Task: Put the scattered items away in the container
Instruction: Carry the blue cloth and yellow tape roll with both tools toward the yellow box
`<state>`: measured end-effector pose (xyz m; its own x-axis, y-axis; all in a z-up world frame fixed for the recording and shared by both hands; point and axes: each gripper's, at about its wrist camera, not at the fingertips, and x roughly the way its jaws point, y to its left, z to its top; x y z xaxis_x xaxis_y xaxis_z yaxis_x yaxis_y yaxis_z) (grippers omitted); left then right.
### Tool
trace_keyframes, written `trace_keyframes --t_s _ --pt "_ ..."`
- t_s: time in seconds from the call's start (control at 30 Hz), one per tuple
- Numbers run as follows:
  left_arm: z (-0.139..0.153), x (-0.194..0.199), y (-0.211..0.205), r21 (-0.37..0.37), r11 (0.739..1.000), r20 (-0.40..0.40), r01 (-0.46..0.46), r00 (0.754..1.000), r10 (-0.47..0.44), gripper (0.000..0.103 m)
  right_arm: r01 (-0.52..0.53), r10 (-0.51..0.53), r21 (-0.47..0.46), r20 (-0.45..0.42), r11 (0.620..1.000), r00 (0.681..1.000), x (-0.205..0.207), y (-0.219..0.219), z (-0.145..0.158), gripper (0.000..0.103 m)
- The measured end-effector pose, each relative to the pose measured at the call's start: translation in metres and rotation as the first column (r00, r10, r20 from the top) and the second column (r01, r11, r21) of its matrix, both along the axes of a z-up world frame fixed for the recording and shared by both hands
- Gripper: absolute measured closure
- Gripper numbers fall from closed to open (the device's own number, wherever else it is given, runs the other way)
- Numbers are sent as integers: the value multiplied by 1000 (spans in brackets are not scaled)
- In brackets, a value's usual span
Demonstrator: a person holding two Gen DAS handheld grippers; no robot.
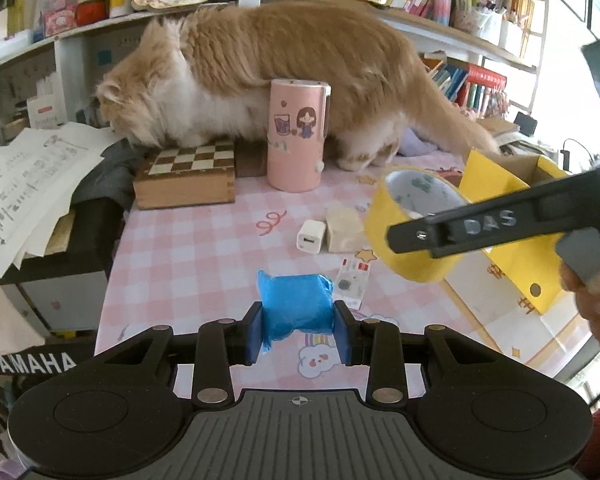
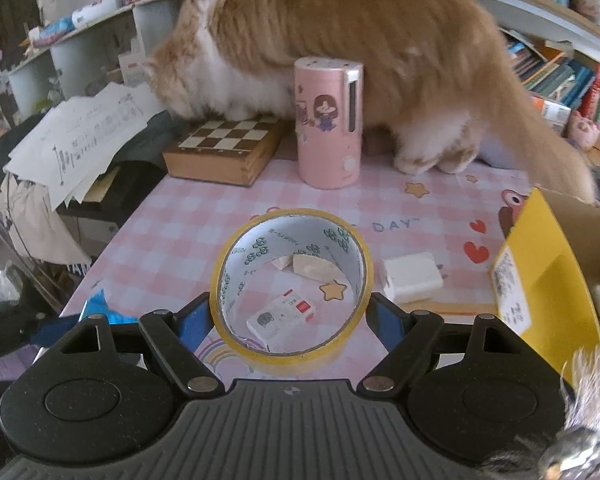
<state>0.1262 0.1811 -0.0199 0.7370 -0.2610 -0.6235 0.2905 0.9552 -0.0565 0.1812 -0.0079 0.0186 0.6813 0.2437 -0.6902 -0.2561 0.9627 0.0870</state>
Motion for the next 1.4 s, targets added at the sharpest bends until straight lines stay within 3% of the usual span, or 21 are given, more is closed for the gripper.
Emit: trace_keyframes --t_s 0.63,1.4 --pt "31 -19 -22 7 997 75 73 994 -73 70 39 -40 27 54 999 998 -51 -33 20 23" --pt "36 -53 -90 20 997 38 78 996 -78 70 -13 11 38 55 999 998 -93 -96 26 23"
